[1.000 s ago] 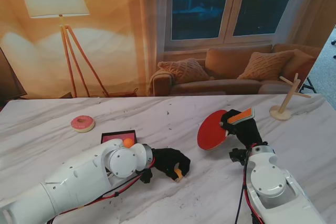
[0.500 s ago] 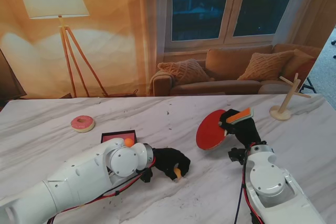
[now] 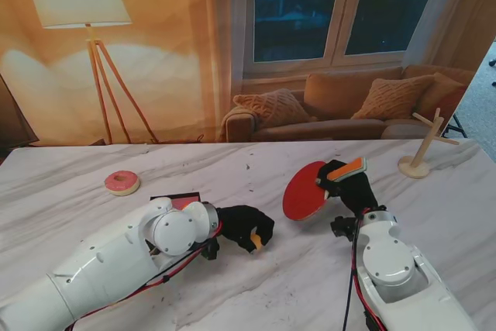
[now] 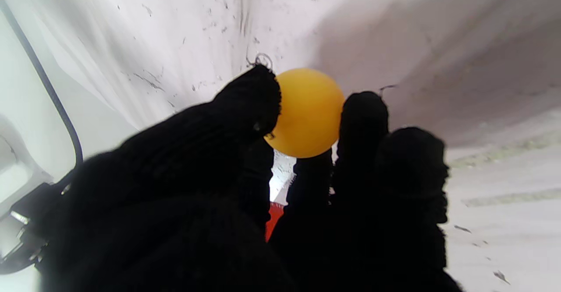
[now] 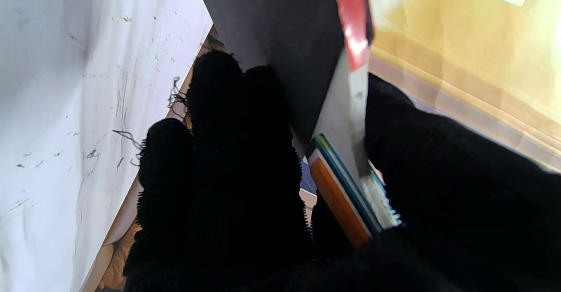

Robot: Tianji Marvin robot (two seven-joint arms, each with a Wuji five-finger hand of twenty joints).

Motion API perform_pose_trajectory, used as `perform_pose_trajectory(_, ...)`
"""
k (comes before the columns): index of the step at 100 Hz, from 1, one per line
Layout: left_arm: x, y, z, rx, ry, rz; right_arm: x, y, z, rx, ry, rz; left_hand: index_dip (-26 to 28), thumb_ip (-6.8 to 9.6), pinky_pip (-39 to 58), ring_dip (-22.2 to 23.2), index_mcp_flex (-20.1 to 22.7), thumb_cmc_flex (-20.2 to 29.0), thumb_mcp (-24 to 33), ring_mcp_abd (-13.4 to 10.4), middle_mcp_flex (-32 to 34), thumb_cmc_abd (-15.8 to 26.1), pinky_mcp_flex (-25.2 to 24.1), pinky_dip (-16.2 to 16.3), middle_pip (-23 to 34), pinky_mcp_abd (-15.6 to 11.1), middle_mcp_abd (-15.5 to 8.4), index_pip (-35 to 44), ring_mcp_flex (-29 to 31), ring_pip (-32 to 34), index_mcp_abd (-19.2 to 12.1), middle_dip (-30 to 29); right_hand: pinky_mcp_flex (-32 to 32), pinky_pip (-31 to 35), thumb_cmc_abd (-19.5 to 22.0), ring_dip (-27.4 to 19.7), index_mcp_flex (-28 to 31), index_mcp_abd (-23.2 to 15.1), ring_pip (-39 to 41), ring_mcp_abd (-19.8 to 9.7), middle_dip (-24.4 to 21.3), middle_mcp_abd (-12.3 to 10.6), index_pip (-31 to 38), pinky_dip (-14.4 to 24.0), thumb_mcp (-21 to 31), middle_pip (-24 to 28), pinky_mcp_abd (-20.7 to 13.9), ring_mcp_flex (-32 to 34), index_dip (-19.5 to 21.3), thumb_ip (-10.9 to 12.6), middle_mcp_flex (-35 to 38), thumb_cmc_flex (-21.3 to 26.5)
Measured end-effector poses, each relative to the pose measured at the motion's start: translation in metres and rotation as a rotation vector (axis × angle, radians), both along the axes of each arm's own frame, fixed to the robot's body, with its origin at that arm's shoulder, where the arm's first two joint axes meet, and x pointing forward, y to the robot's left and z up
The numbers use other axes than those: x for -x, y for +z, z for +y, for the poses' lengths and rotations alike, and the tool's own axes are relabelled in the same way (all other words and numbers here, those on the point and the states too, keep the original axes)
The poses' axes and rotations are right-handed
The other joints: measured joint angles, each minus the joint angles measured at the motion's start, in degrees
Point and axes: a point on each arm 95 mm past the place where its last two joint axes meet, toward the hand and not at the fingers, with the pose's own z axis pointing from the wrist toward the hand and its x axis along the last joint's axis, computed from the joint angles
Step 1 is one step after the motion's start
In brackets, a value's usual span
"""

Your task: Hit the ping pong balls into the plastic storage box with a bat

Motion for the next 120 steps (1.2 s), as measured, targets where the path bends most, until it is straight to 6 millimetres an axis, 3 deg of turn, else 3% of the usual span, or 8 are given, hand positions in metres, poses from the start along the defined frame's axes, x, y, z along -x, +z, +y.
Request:
perform_pose_trajectory(59,-0.003,0.056,0.031,0.028,0.075,-0.183,-0.011,-0.005,0.027,-0.071,0.043,0.051,-0.01,-0.02,0.04,0.38,0.62,0.01,0.02,0.0,0.69,-0.01,0.0,0.0,-1.35,0.03,0.0,0.15,0.0,0.38,-0.04,1.19,-0.01,0.0,0.0,0.0,0.01,0.01,0.0,0.0,0.0,0.0,0.0,0.0,0.0,0.0,0.0,0.0,0.0,0.0,0.01,0.0)
perform_pose_trajectory(120,-0.012,0.112,0.062,0.027,0.13,-0.305,-0.017,-0.006,0.071,-0.179,0.115,0.105,-0.01,-0.02,0.04,0.83,0.62,0.01,0.02,0.0,0.76,-0.01,0.0,-0.01,-2.02,0.03,0.0,0.15,0.0,0.38,-0.08,2.11,-0.06,0.0,-0.21,0.0,0.56,0.03,0.0,0.04,0.0,0.0,-0.51,0.0,0.0,0.0,0.0,0.0,0.0,0.0,0.07,0.0)
